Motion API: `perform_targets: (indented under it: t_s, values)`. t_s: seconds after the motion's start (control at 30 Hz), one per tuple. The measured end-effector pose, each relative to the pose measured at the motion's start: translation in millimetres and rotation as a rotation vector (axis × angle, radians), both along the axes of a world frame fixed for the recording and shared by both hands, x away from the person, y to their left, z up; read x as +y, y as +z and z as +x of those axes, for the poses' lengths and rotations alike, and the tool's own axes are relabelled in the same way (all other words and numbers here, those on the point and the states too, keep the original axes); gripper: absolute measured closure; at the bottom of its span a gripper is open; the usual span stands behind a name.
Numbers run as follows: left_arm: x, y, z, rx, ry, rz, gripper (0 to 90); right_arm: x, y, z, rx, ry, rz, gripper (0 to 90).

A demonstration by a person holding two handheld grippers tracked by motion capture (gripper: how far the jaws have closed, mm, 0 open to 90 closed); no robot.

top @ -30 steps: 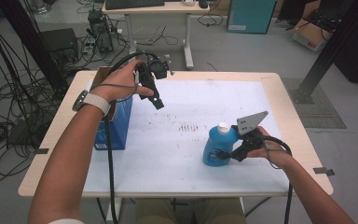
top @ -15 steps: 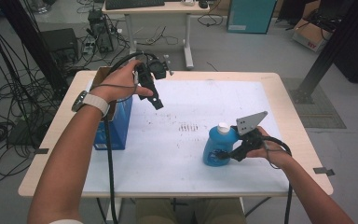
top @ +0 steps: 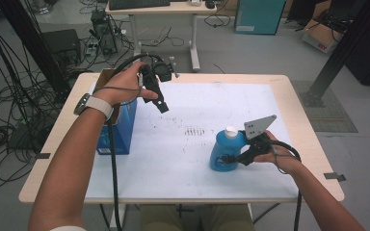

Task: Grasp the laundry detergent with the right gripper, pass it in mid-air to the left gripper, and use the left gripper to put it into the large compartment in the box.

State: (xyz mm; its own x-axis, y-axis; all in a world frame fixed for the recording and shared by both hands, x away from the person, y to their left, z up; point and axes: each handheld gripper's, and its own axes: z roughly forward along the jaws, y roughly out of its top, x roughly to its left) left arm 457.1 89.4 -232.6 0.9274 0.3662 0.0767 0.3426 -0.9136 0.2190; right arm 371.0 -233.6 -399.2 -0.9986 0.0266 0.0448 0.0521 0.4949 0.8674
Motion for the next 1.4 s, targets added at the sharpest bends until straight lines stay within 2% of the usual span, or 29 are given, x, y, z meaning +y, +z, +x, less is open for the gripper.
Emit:
perform_targets:
  t_s: [1.4]
  values:
    - [-1.0,0.3,-0.1,-0.001,-0.006,0.003,9.6,0.1,1.1,-0.5,-0.023,0.008,-0.012,41.8]
